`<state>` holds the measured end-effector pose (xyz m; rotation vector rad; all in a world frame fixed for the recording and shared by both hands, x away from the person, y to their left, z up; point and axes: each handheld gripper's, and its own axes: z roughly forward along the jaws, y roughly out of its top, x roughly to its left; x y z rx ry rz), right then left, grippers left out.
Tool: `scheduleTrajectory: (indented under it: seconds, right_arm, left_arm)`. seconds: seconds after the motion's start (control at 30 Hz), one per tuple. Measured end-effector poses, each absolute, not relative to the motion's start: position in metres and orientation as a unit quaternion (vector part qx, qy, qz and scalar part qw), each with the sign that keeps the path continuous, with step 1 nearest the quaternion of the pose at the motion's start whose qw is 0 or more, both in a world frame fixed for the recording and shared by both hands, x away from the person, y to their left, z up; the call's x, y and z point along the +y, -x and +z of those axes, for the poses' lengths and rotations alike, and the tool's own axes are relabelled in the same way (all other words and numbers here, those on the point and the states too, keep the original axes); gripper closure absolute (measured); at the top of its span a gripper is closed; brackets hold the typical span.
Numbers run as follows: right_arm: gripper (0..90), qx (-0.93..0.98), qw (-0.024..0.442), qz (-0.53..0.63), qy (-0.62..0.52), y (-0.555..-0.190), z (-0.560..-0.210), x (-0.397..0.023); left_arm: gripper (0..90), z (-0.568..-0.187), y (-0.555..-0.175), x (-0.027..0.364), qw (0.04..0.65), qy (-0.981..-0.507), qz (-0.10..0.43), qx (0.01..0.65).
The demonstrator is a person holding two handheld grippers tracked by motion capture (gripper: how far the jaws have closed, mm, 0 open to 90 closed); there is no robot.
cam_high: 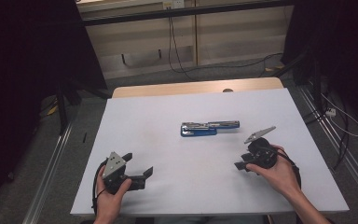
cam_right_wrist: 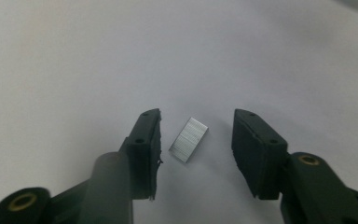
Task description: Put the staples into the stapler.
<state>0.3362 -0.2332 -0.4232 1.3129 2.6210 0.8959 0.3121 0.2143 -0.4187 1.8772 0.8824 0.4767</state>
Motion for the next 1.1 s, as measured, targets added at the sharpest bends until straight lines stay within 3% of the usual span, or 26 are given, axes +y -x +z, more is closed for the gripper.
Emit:
scheduleTrajectory:
  seconds: [0.83, 1.1]
  right_arm:
    - [77.7, 0.875, 0.043, 0.262, -0.405, -0.3382, -0.4303, -0.2264]
    - [77.7, 0.879, 0.042, 0.259, -0.398, -0.339, -0.4303, -0.2258]
  left_arm:
    - [4.9, -0.4195, -0.3109, 0.2124, 0.484, -0.776, 0.193, 0.356]
    - [5.0, -0.4192, -0.3098, 0.2105, 0.486, -0.778, 0.193, 0.35]
